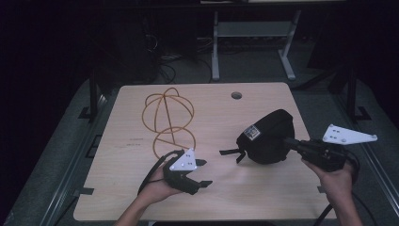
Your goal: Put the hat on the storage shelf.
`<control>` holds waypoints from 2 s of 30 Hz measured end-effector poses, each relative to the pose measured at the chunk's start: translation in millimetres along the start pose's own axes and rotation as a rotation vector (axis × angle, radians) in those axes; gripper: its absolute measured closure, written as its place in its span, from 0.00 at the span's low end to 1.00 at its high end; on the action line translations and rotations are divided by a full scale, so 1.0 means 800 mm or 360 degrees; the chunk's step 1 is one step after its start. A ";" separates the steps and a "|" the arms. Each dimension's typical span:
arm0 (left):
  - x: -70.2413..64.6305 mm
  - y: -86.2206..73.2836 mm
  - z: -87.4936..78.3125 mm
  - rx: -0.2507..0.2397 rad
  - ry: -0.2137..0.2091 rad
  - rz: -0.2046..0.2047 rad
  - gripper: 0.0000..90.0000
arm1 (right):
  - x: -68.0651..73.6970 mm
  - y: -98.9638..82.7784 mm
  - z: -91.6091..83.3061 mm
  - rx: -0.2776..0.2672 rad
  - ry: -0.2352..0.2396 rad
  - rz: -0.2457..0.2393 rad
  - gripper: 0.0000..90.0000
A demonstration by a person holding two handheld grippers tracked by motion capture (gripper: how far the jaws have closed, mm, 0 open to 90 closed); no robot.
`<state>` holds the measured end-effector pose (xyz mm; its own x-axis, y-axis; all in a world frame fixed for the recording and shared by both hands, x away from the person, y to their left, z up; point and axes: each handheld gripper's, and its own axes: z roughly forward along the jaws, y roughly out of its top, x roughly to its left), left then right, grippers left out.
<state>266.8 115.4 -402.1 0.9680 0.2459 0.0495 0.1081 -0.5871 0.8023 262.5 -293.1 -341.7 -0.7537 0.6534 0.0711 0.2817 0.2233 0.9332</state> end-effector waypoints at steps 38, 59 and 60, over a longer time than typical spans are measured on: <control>0.000 -0.027 0.021 0.0067 0.0027 -0.0061 0.25 | 0.029 0.133 0.053 0.0016 0.0178 -0.0232 0.99; -0.001 -0.030 0.023 0.0065 0.0054 -0.0054 0.24 | 0.062 0.210 0.111 0.0026 0.0310 -0.0405 0.99; -0.001 -0.030 0.023 0.0065 0.0057 -0.0054 0.24 | 0.062 0.210 0.111 0.0026 0.0310 -0.0405 0.99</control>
<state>267.3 115.2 -432.1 0.9551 0.2930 0.0447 0.1503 -0.6089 0.7789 325.5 -158.6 -212.7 -0.9001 0.4250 -0.0963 0.0778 0.3742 0.9241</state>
